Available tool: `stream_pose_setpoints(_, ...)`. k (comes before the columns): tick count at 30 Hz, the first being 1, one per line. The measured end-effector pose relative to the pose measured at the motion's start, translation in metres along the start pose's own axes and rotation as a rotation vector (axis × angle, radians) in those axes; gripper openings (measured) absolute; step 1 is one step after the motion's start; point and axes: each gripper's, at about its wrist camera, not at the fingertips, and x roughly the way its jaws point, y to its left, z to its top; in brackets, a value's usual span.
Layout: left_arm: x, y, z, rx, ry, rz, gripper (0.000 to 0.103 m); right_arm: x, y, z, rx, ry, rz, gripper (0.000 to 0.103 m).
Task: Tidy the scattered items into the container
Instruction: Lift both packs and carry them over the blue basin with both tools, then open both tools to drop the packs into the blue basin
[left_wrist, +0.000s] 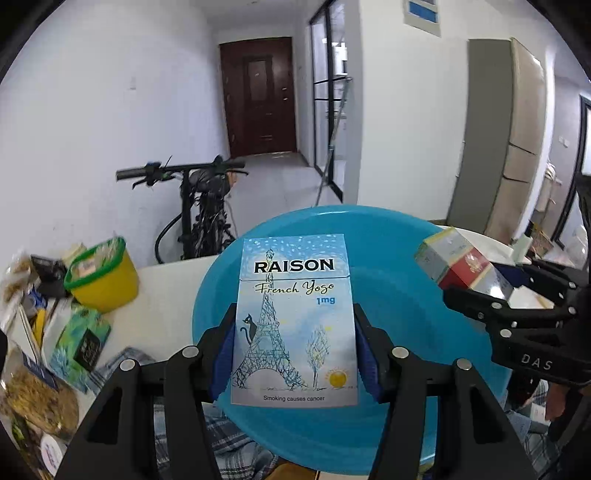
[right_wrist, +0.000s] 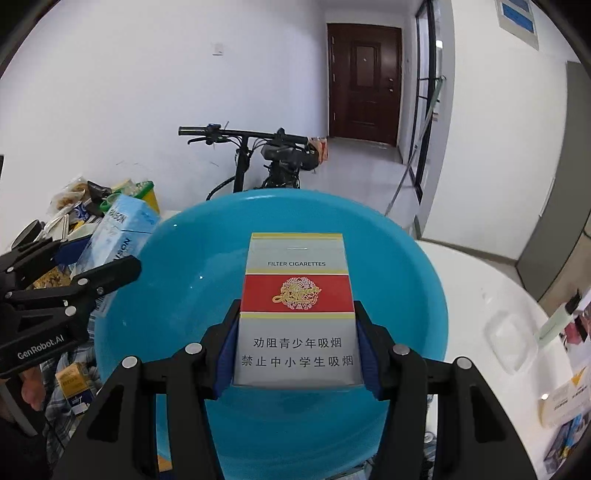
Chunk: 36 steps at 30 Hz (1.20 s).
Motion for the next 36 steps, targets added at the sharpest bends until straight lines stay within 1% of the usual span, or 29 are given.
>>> stream_pose_setpoints(3, 0.001, 0.003, -0.004, -0.013, 0.003, 0.010, 0.059, -0.001, 0.000, -0.003, 0.005, -0.002, 0.000, 0.054)
stream_pose_setpoints(12, 0.005, 0.006, -0.006, -0.022, 0.012, 0.005, 0.059, -0.006, 0.006, 0.001, -0.001, -0.023, -0.019, 0.054)
stream_pose_setpoints(17, 0.001, 0.000, -0.008, -0.016, 0.008, 0.004, 0.059, -0.005, 0.008, 0.003, 0.000, -0.024, -0.022, 0.054)
stream_pose_setpoints(36, -0.003, -0.001, -0.009, -0.022, 0.007, 0.005, 0.059, -0.007, 0.017, 0.003, -0.008, -0.020, -0.018, 0.054)
